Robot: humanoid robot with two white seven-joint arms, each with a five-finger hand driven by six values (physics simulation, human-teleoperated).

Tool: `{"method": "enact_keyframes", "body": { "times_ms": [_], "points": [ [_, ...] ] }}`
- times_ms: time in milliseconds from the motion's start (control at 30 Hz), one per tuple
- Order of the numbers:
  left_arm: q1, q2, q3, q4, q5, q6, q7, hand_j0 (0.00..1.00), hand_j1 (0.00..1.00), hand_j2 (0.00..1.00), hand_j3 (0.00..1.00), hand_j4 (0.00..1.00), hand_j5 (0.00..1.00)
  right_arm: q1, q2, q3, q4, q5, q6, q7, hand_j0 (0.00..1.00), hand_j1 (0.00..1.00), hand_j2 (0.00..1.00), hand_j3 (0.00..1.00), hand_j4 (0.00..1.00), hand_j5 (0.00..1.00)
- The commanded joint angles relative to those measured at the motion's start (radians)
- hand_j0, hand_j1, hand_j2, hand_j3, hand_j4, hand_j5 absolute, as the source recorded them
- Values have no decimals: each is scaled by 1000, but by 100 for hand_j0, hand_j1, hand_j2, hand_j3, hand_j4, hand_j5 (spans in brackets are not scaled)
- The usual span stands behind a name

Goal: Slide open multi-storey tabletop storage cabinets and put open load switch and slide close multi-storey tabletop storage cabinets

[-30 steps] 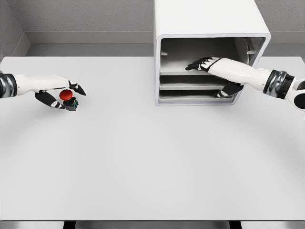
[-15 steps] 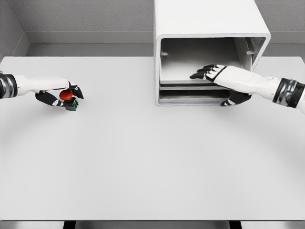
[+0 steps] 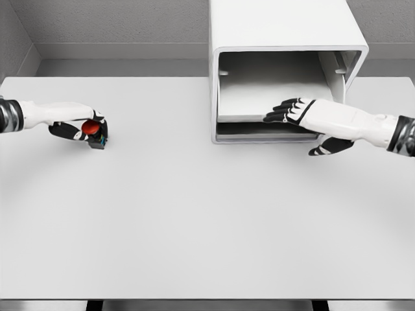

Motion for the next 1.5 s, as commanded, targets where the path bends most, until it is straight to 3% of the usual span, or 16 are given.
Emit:
{"method": "enact_keyframes", "body": {
  "times_ms": [0,233,500,667,833,1067,1267,1467],
  "points": [
    [0,-2,7,-1,3,1,-1,43,43,43,43,43,43,5,-16,-1,-26,-9,2,-1,100,100,100,100,100,100],
    [-8,-12,8,-9,3,1,-1,39,39,39,39,39,39,28,-95,-3,-91,-40,2,-37,100,100,100,100,100,100],
    [-35,-20,8,-36,3,1,-1,39,39,39,39,39,39,75,-112,-10,-105,-49,2,-39,100,100,100,100,100,100],
    [-54,-26,8,-55,3,1,-1,39,39,39,39,39,39,89,-156,-10,-135,-83,2,-39,100,100,100,100,100,100],
    [-74,-32,7,-56,3,1,-2,39,39,39,39,39,39,81,-202,-75,-155,-127,2,-83,100,100,100,100,100,100],
    [-107,-31,7,-137,5,1,-2,39,39,39,39,39,39,37,-96,-56,-140,-118,2,-24,100,100,100,100,100,100],
    [-132,-29,5,-203,5,1,-2,39,39,39,39,39,39,9,5,-19,-59,-97,2,7,100,100,100,100,100,100],
    [-153,-25,1,-262,5,1,-2,39,39,39,39,39,39,9,30,-16,-10,-97,2,16,100,100,100,100,100,100]
  ]
}}
